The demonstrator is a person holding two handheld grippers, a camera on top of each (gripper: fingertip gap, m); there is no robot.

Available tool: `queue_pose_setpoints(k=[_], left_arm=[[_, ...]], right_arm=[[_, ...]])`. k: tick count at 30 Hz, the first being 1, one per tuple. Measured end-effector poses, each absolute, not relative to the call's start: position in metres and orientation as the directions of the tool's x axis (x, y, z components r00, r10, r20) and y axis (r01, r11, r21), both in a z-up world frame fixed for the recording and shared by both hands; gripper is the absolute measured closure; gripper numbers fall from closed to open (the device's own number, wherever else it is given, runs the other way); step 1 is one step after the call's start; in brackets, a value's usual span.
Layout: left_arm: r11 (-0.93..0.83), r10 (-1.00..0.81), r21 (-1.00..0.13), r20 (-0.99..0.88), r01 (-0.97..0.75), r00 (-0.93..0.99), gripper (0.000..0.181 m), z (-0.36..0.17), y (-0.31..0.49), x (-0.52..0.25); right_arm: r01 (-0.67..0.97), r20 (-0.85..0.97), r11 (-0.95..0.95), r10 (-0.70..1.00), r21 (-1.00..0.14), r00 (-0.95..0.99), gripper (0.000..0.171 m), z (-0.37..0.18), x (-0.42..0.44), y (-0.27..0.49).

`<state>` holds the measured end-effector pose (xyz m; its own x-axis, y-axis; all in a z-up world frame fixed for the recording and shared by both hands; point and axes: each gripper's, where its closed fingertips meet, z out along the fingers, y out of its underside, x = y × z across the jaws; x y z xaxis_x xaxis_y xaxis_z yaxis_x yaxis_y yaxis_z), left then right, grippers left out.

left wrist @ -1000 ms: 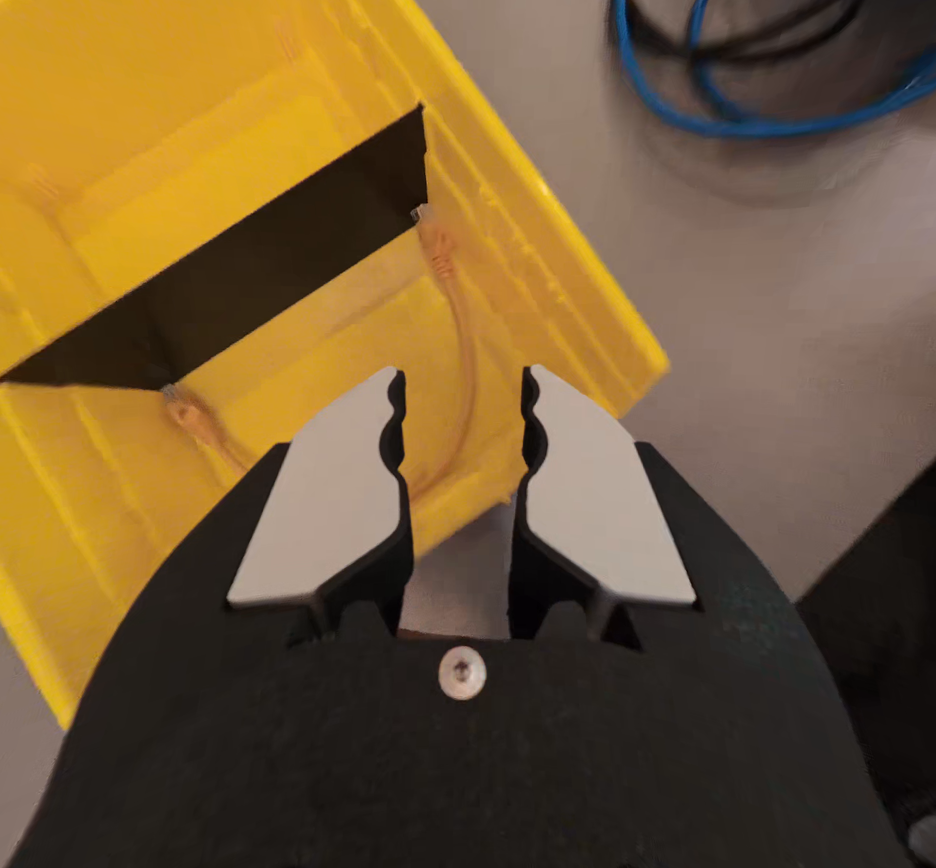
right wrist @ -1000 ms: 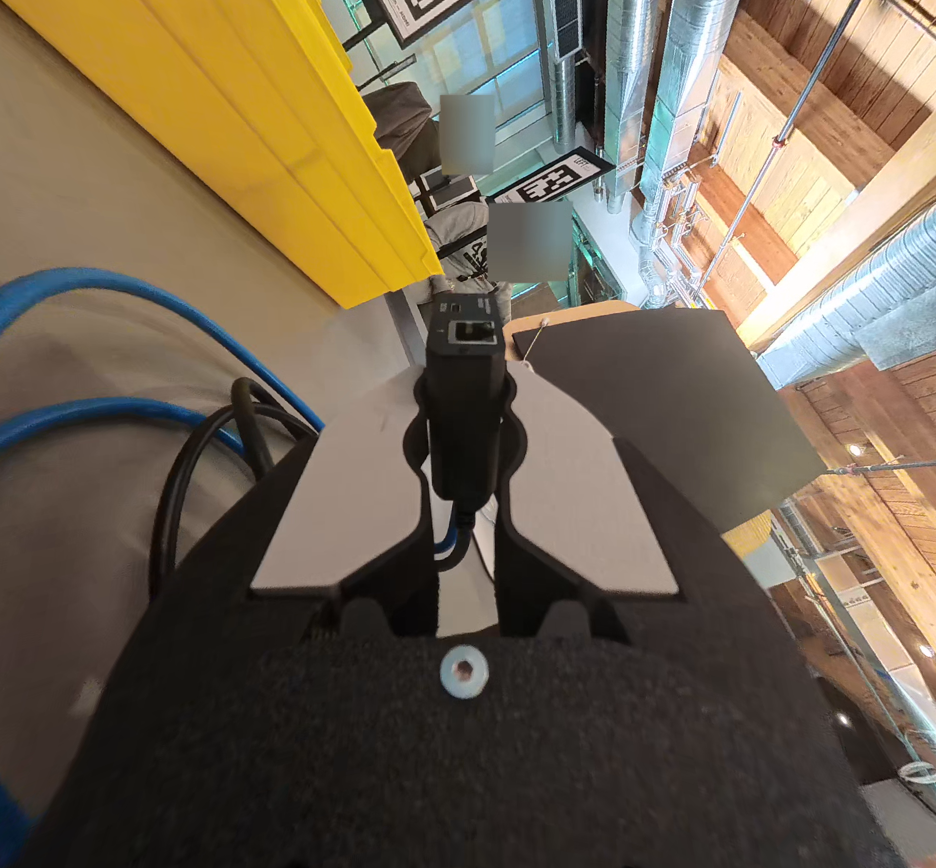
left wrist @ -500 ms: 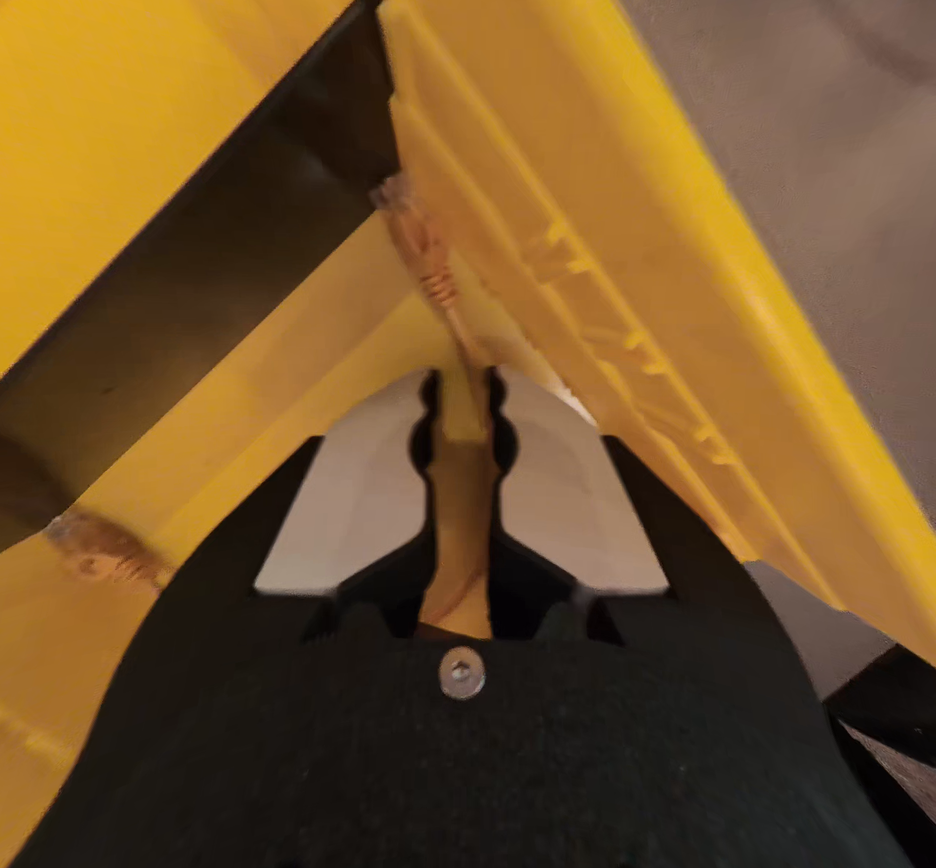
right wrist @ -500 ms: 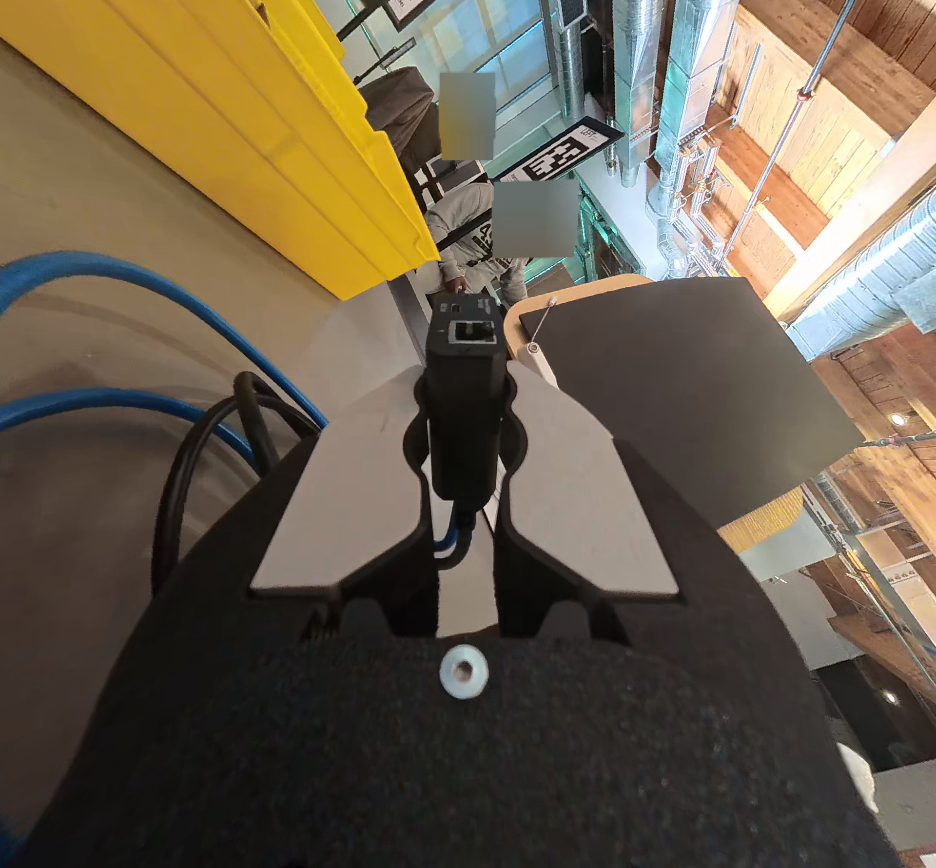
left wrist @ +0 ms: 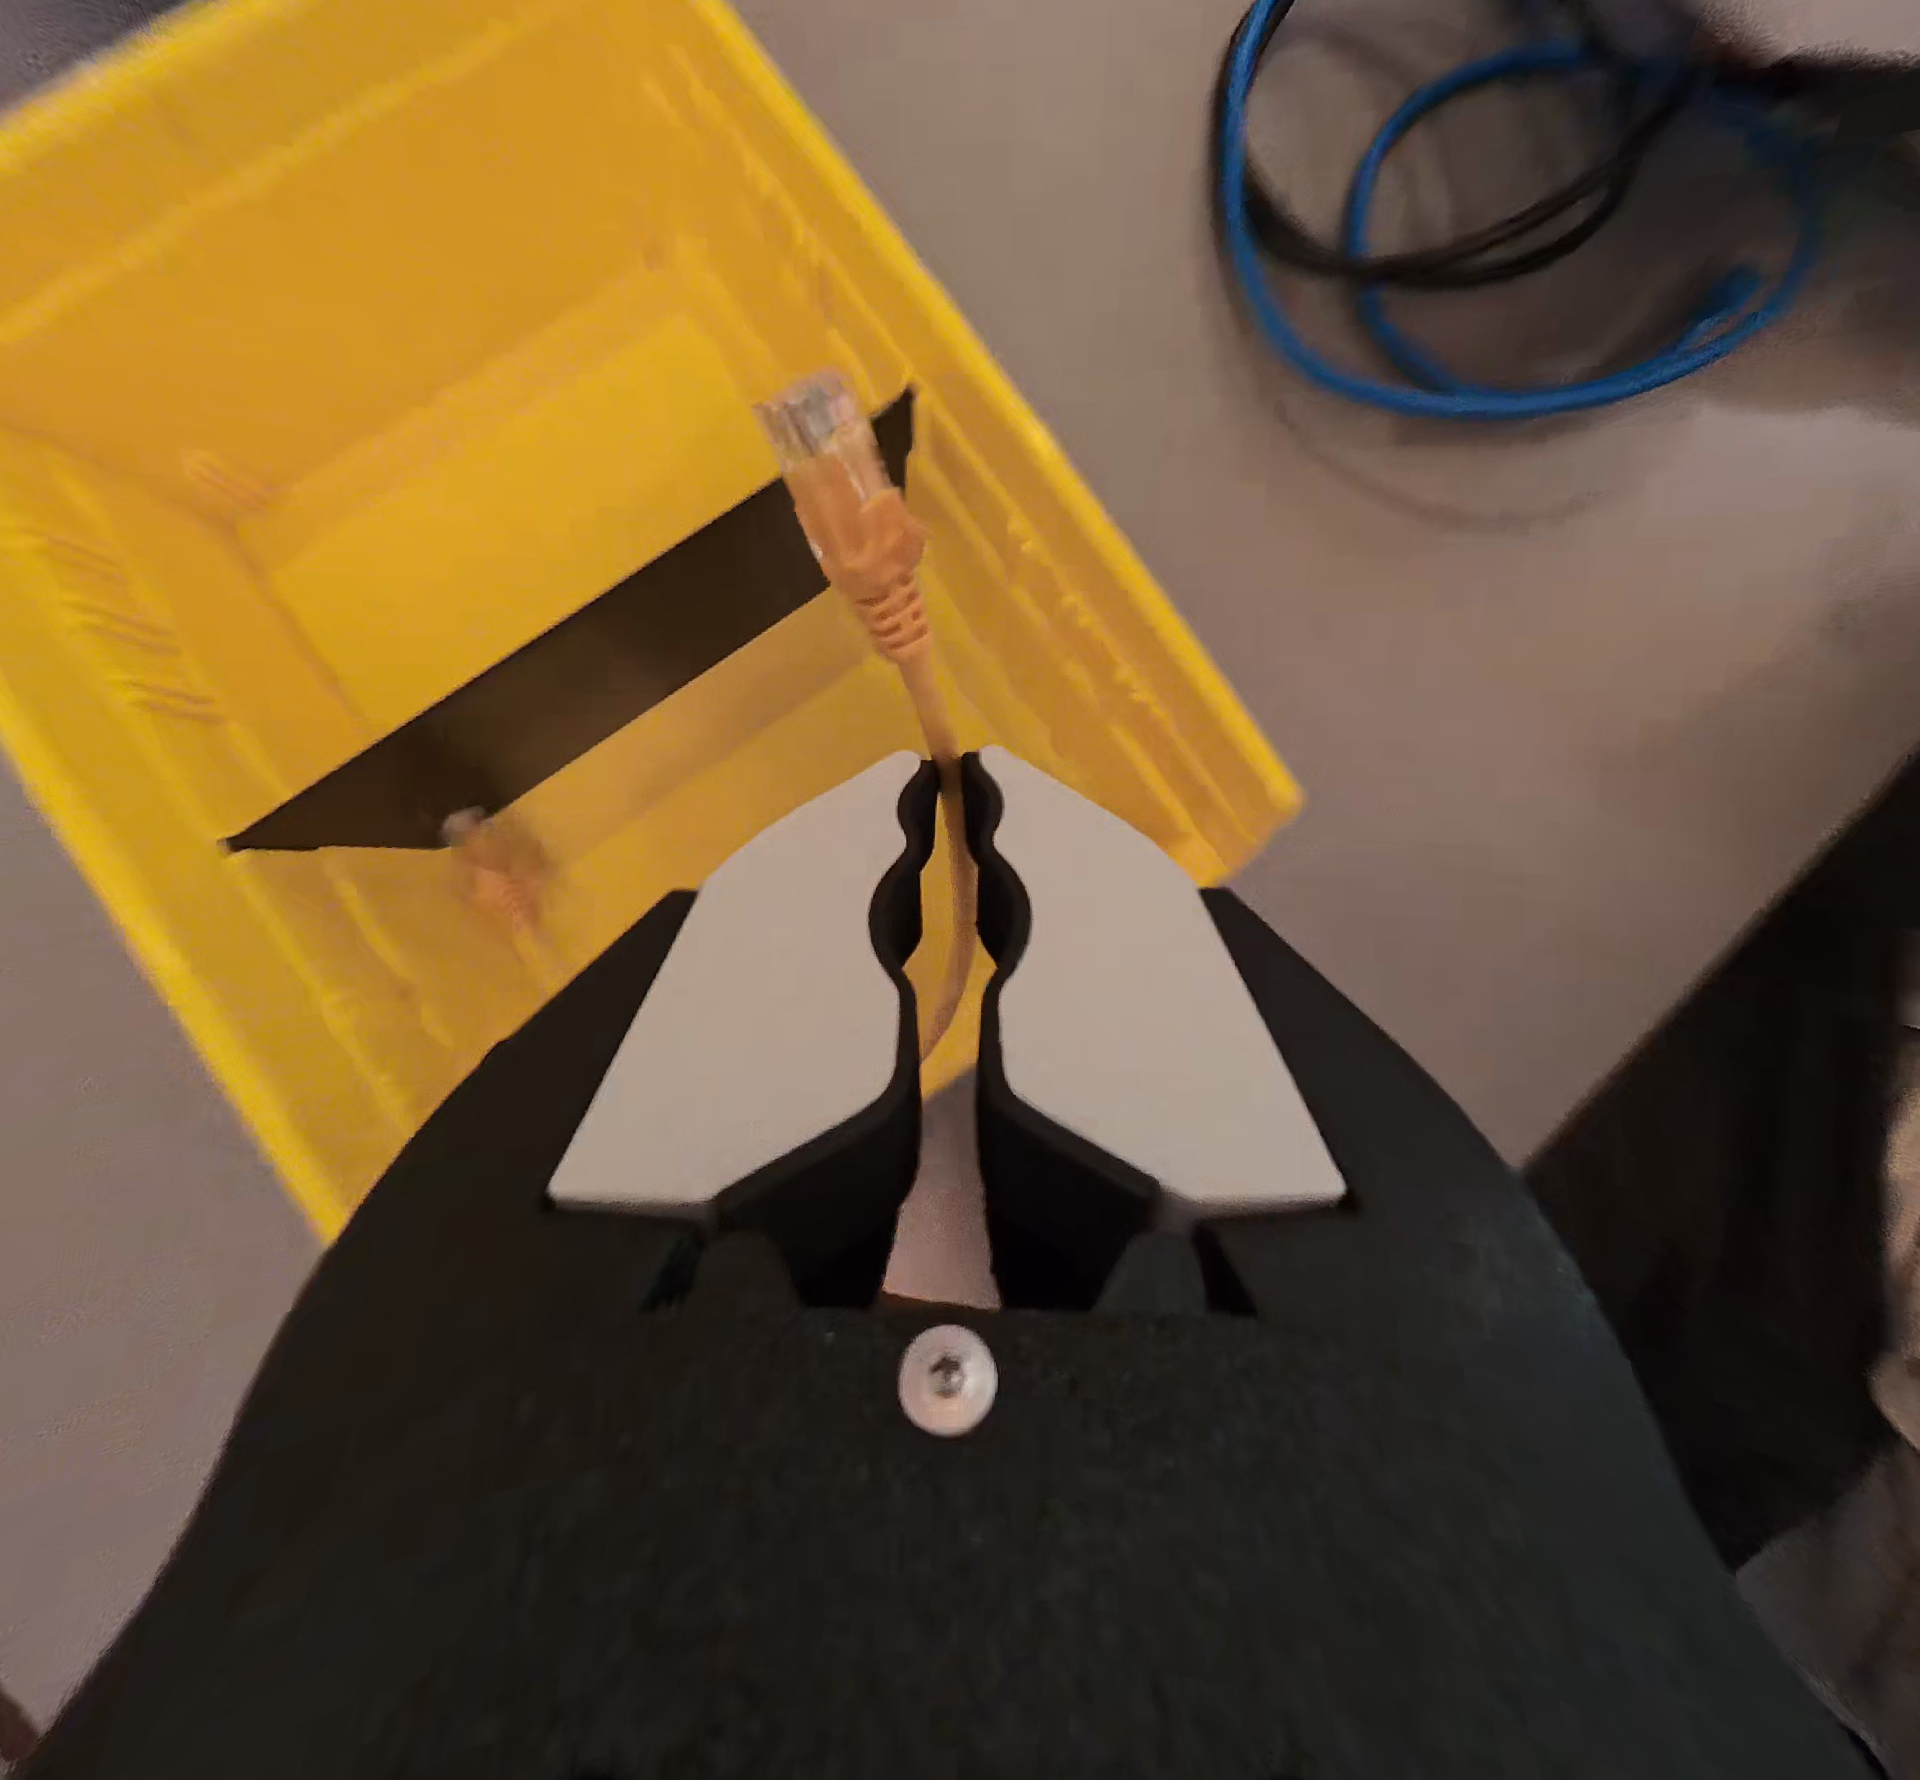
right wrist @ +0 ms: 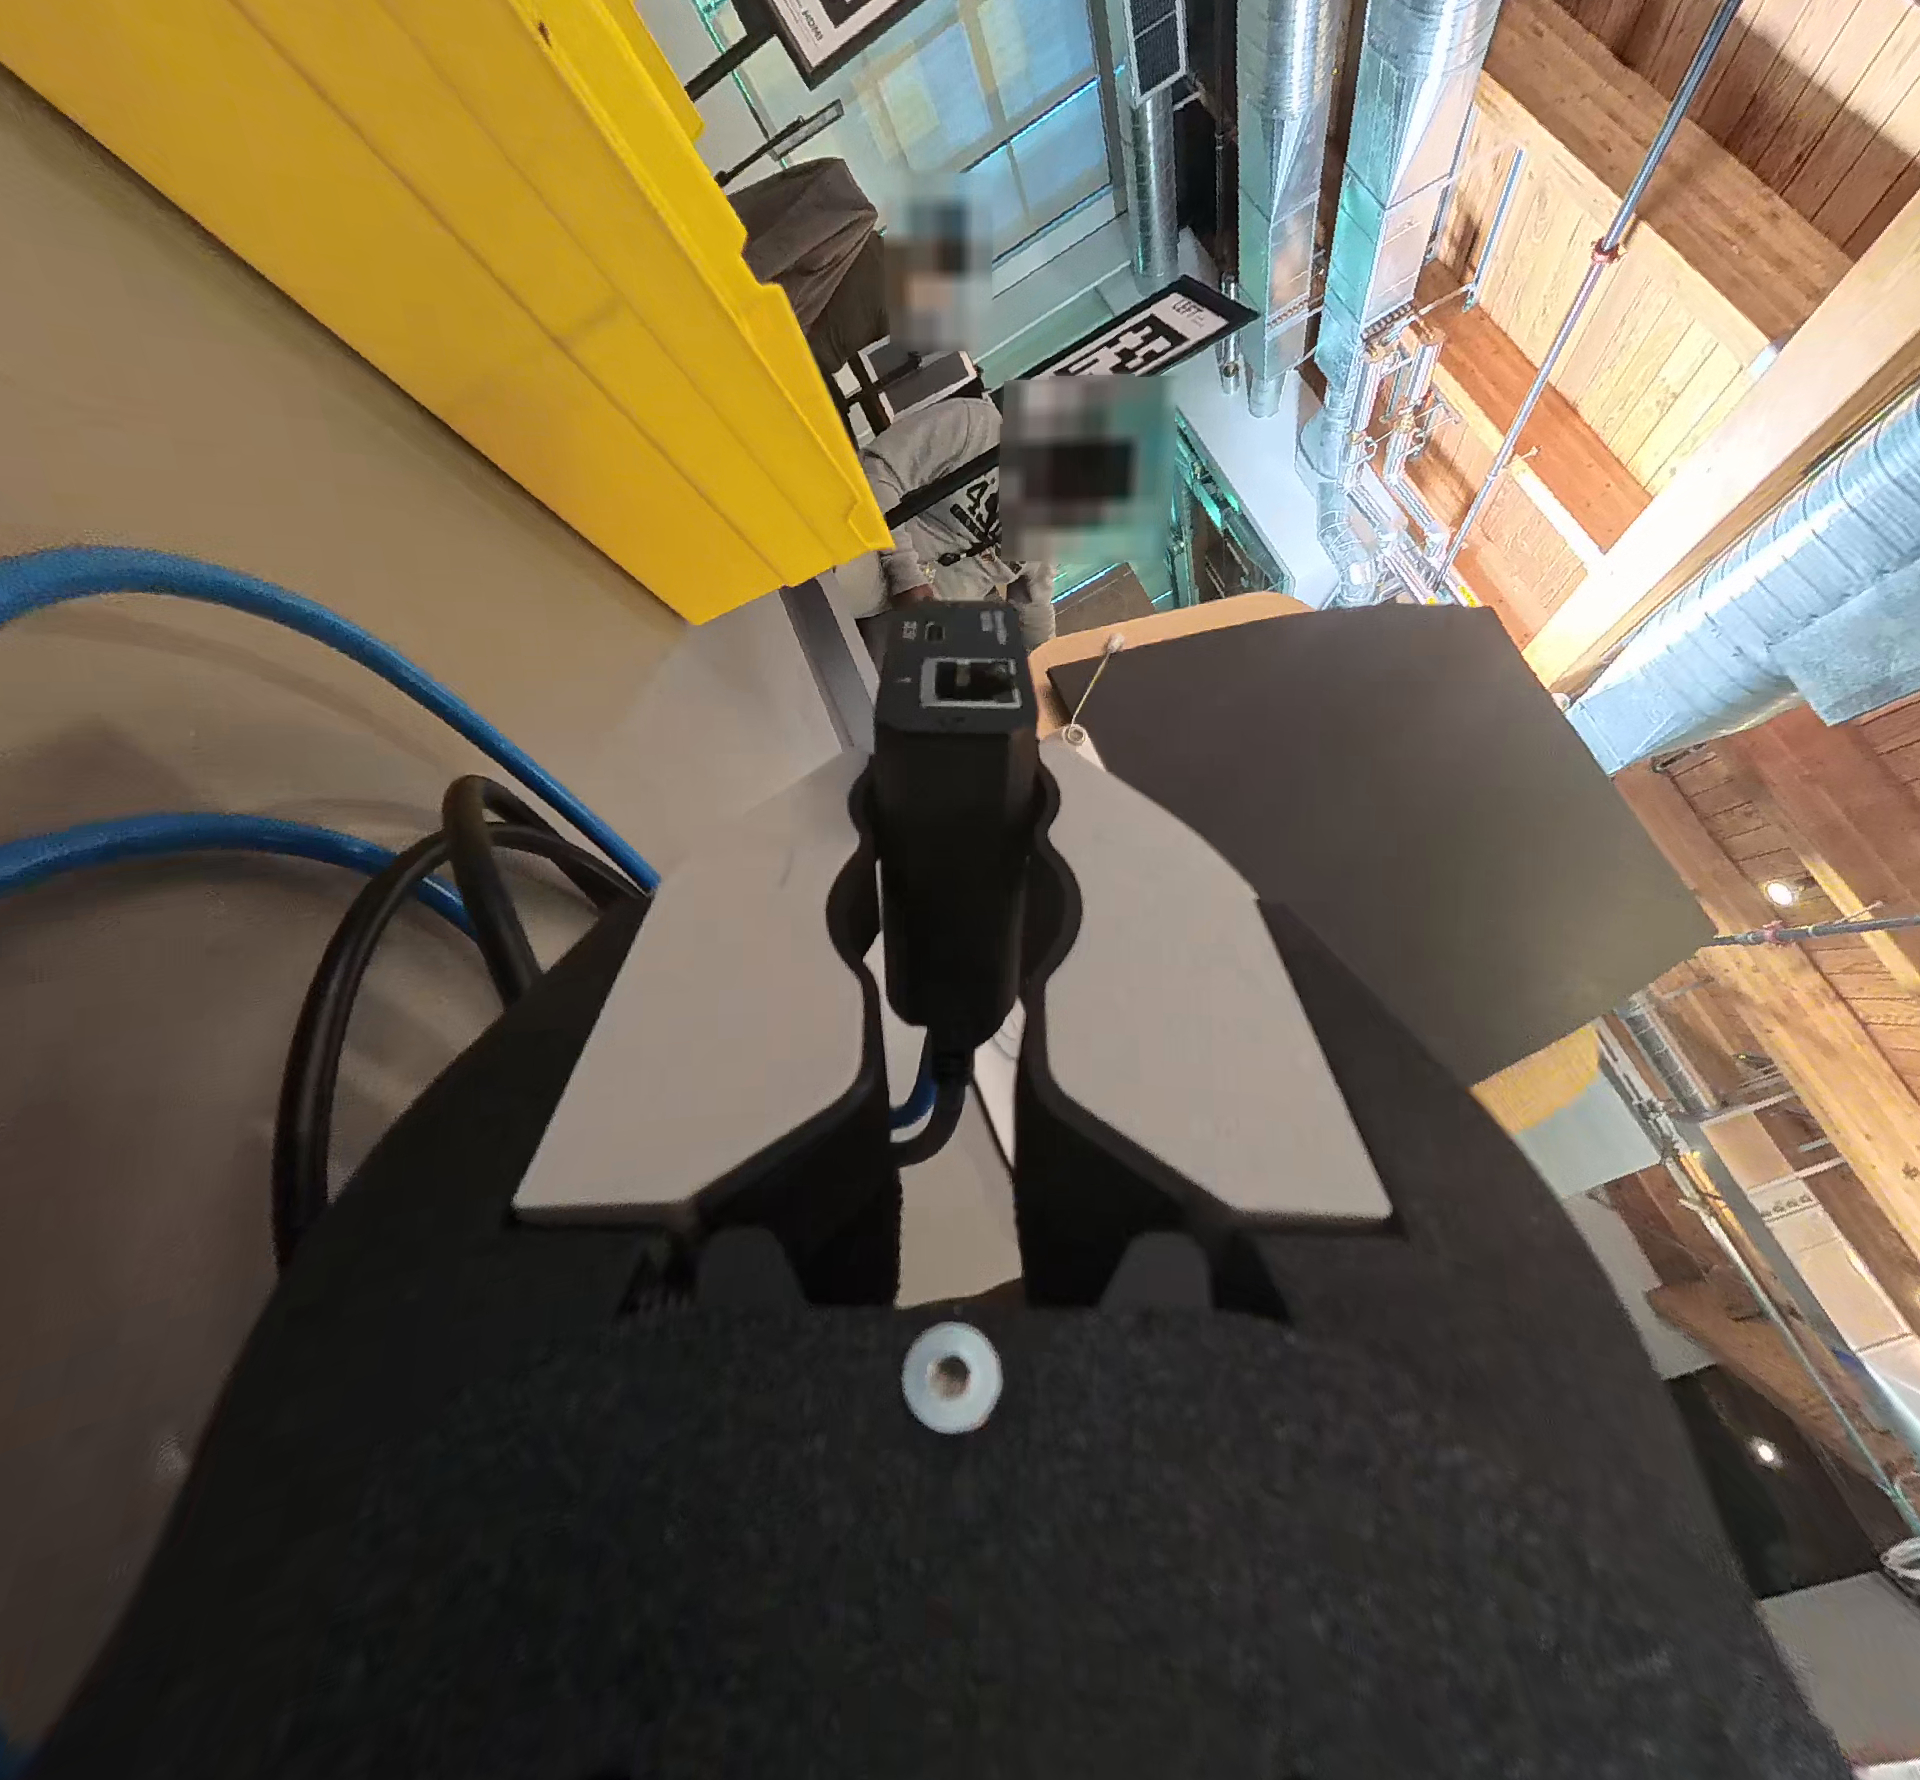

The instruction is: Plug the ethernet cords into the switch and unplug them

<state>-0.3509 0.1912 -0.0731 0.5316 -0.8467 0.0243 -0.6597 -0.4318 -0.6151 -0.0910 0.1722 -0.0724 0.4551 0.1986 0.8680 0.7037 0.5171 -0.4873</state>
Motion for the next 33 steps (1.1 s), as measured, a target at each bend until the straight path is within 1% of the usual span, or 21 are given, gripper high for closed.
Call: queue_pose_setpoints(k=[1,3,5,7,8,10,12,15,17,18,20,21,22,24,25,26,28,30,33], left_arm=[[-0.416,-0.852,-0.639,0.026,-0.647,0.523,0.177,-0.053,0.181,-0.352],[-0.373,-0.877,-0.686,0.041,-0.625,0.478,0.177,-0.015,0.153,-0.349],[-0.331,-0.915,-0.719,0.087,-0.611,0.394,0.177,0.018,0.111,-0.340],[-0.288,-0.947,-0.727,0.122,-0.623,0.296,0.177,0.036,0.067,-0.328],[-0.266,-0.959,-0.720,0.128,-0.641,0.254,0.177,0.037,0.047,-0.321],[-0.238,-0.969,-0.658,0.107,-0.714,0.224,0.177,0.014,0.022,-0.303],[-0.230,-0.973,-0.549,0.130,-0.804,0.189,0.177,-0.034,-0.002,-0.279],[-0.232,-0.969,-0.399,0.175,-0.887,0.175,0.176,-0.115,-0.020,-0.247],[-0.246,-0.966,-0.351,0.159,-0.904,0.202,0.176,-0.154,-0.012,-0.233],[-0.249,-0.967,-0.350,0.148,-0.903,0.209,0.176,-0.167,-0.006,-0.227],[-0.288,-0.956,-0.357,0.153,-0.888,0.249,0.175,-0.188,0.003,-0.216],[-0.287,-0.957,-0.360,0.157,-0.888,0.245,0.173,-0.195,0.004,-0.214],[-0.272,-0.962,-0.386,0.146,-0.882,0.233,0.172,-0.196,0.004,-0.210],[-0.244,-0.968,-0.482,0.077,-0.842,0.237,0.169,-0.189,0.011,-0.202],[-0.224,-0.970,-0.541,0.038,-0.811,0.242,0.160,-0.182,0.013,-0.198],[-0.197,-0.971,-0.601,0.010,-0.774,0.239,0.157,-0.174,0.013,-0.193],[-0.144,-0.968,-0.692,-0.050,-0.708,0.247,0.157,-0.162,0.012,-0.187],[-0.112,-0.955,-0.715,-0.114,-0.690,0.273,0.156,-0.160,0.013,-0.187],[-0.109,-0.914,-0.716,-0.202,-0.690,0.353,0.147,-0.161,0.026,-0.190]], right_arm=[[0.707,0.875,0.525,0.190,-0.473,0.444,0.147,-0.073,-0.092,0.171],[0.715,0.889,0.539,0.174,-0.446,0.424,0.147,-0.075,-0.094,0.169],[0.721,0.898,0.545,0.162,-0.428,0.409,0.147,-0.077,-0.095,0.168],[0.722,0.899,0.547,0.160,-0.424,0.407,0.147,-0.078,-0.095,0.168],[0.719,0.897,0.548,0.161,-0.428,0.411,0.147,-0.077,-0.095,0.168],[0.711,0.893,0.552,0.165,-0.435,0.418,0.147,-0.076,-0.095,0.167],[0.705,0.892,0.559,0.166,-0.436,0.420,0.147,-0.075,-0.095,0.165],[0.706,0.896,0.563,0.166,-0.429,0.412,0.147,-0.076,-0.096,0.164],[0.705,0.896,0.563,0.175,-0.431,0.408,0.147,-0.078,-0.097,0.164],[0.703,0.895,0.563,0.178,-0.433,0.409,0.147,-0.078,-0.097,0.164],[0.700,0.893,0.563,0.188,-0.439,0.408,0.147,-0.079,-0.097,0.164],[0.698,0.893,0.566,0.190,-0.440,0.409,0.147,-0.079,-0.097,0.164],[0.696,0.893,0.567,0.191,-0.440,0.408,0.147,-0.079,-0.098,0.163],[0.695,0.893,0.570,0.192,-0.439,0.407,0.147,-0.078,-0.098,0.163],[0.694,0.892,0.570,0.192,-0.440,0.408,0.147,-0.078,-0.098,0.163],[0.692,0.892,0.570,0.194,-0.442,0.409,0.147,-0.078,-0.098,0.163],[0.692,0.891,0.570,0.196,-0.443,0.409,0.147,-0.078,-0.098,0.163],[0.693,0.891,0.568,0.197,-0.444,0.409,0.147,-0.078,-0.098,0.163],[0.692,0.889,0.566,0.200,-0.448,0.412,0.147,-0.078,-0.097,0.164]])
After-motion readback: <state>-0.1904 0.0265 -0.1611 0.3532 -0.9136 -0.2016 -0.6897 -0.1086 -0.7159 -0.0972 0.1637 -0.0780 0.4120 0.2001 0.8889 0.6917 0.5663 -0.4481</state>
